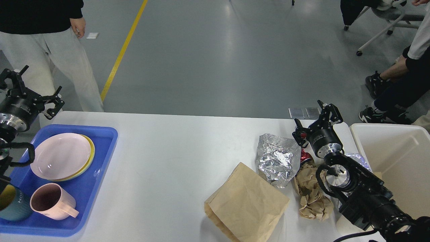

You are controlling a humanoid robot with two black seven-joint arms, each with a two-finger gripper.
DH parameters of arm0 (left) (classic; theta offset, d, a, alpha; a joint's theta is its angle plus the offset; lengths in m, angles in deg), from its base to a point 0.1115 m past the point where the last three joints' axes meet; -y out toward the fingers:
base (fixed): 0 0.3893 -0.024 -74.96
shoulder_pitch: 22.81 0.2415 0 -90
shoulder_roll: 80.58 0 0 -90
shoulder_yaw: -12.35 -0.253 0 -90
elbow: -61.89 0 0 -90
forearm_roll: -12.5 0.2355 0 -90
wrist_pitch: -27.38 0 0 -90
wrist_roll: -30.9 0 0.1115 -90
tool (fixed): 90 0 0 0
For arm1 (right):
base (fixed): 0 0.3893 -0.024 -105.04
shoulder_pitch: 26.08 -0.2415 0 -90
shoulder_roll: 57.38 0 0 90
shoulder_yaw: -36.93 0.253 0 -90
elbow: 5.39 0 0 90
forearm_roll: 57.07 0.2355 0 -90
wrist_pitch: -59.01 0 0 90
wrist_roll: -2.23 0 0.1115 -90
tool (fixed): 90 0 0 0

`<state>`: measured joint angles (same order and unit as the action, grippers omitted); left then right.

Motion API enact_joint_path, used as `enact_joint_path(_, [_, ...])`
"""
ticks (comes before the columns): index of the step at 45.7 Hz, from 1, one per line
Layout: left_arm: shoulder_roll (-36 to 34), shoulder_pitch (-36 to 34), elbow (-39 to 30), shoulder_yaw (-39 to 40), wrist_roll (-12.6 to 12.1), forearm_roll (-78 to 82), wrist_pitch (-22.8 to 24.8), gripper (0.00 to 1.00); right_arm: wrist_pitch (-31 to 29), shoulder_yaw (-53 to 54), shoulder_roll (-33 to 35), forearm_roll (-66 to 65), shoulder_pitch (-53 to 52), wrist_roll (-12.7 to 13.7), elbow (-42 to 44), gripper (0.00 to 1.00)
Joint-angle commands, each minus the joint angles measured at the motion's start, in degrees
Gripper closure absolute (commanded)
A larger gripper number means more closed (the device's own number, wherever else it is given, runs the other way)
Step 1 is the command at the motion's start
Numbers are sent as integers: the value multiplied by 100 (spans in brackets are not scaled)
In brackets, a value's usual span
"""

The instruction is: Tidy desktop

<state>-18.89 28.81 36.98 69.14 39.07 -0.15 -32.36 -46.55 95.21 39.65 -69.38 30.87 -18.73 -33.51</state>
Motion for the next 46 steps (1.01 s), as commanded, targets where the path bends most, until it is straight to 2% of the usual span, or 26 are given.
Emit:
enact_joint_path(1, [501,769,-777,534,704,18,-37,4,0,0,0,0,0,-4,0,0])
enact_joint_path(4, [633,1331,-1725,981,713,149,-248,4,0,0,0,0,0,-4,0,0])
enact_joint_path(8, [869,2104,-2912,1851,687,789,-828,4,0,0,0,0,0,4,0,0])
enact_joint_path(12, [1388,2720,-3617,2642,669,1729,-1189,4,0,0,0,0,0,4,0,0])
enact_joint_path(19, [1617,2792,-3118,3224,678,2338,-1189,4,0,0,0,0,0,4,0,0])
enact_joint_path(24, [1626,2564,-3012,3189,678,2347,-1268,4,0,0,0,0,0,4,0,0])
enact_joint_path(30, [1556,2449,-2985,3119,678,2487,-1119,4,0,0,0,0,0,4,0,0])
enact_joint_path(37, [1582,2405,-2792,3075,669,2514,-856,4,0,0,0,0,0,4,0,0])
enact_joint_path(44, [1670,2256,-2046,3057,572,2444,-170,4,0,0,0,0,0,-4,0,0])
enact_joint_path(46, [1758,2256,-2010,3066,633,2426,-73,4,0,0,8,0,0,-4,0,0])
